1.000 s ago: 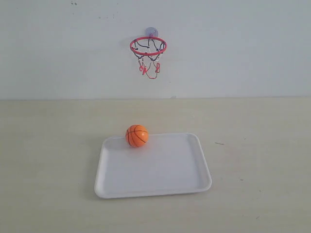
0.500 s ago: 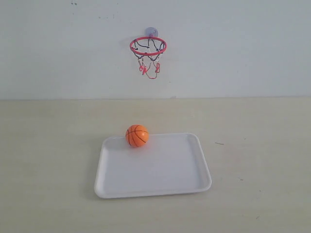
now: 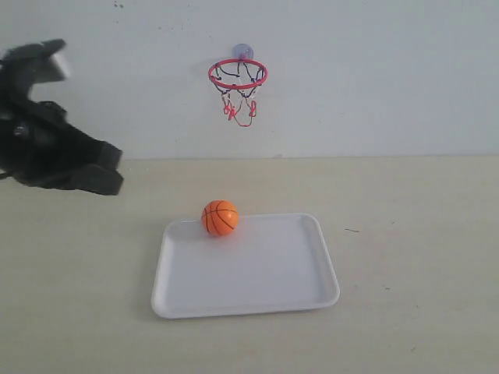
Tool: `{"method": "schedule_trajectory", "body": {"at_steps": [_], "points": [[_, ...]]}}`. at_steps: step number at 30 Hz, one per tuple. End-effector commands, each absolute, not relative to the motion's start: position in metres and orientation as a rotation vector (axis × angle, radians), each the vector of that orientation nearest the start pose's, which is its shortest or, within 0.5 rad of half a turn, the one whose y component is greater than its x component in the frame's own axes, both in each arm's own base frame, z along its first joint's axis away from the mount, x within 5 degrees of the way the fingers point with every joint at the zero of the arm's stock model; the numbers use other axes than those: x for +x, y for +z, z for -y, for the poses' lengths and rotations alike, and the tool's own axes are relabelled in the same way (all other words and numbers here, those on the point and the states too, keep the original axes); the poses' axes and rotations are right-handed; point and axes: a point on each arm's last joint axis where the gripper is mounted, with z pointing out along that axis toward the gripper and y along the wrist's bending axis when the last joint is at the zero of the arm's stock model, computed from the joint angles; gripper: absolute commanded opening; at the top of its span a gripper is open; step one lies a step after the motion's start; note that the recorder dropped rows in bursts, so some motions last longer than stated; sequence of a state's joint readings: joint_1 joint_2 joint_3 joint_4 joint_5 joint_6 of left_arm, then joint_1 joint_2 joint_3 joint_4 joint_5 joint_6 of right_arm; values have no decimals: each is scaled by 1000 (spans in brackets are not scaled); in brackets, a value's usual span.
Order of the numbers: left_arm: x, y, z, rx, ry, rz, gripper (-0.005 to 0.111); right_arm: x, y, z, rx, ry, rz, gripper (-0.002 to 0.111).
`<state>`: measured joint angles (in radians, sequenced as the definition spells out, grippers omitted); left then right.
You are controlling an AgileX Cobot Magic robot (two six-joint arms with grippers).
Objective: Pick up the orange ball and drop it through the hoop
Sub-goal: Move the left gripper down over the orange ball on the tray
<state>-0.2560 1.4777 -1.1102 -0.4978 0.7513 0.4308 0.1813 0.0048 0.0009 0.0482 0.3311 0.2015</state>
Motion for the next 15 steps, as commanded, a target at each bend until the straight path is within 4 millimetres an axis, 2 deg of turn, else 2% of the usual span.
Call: {"method": "schedule_trajectory", "body": {"at_steps": [1,2,4,8,9,11,15], "points": [[340,259,125,560,-553,-2528,9,53,184,-11,46,312,-1817,0],[348,254,128,553,-551,-2527,13,53,184,-11,46,312,-1817,0],[366,244,133,545,-544,-2528,29,53,184,-11,46,312,-1817,0],[394,233,143,637,-574,-2555,76,53,184,-11,46,312,-1817,0],[399,226,146,667,-585,-2573,82,53,184,-11,46,312,-1817,0],[411,217,153,697,-603,-2590,87,53,184,-11,46,312,-1817,0],[429,201,169,740,-602,-2588,87,53,184,-11,46,312,-1817,0]]}}
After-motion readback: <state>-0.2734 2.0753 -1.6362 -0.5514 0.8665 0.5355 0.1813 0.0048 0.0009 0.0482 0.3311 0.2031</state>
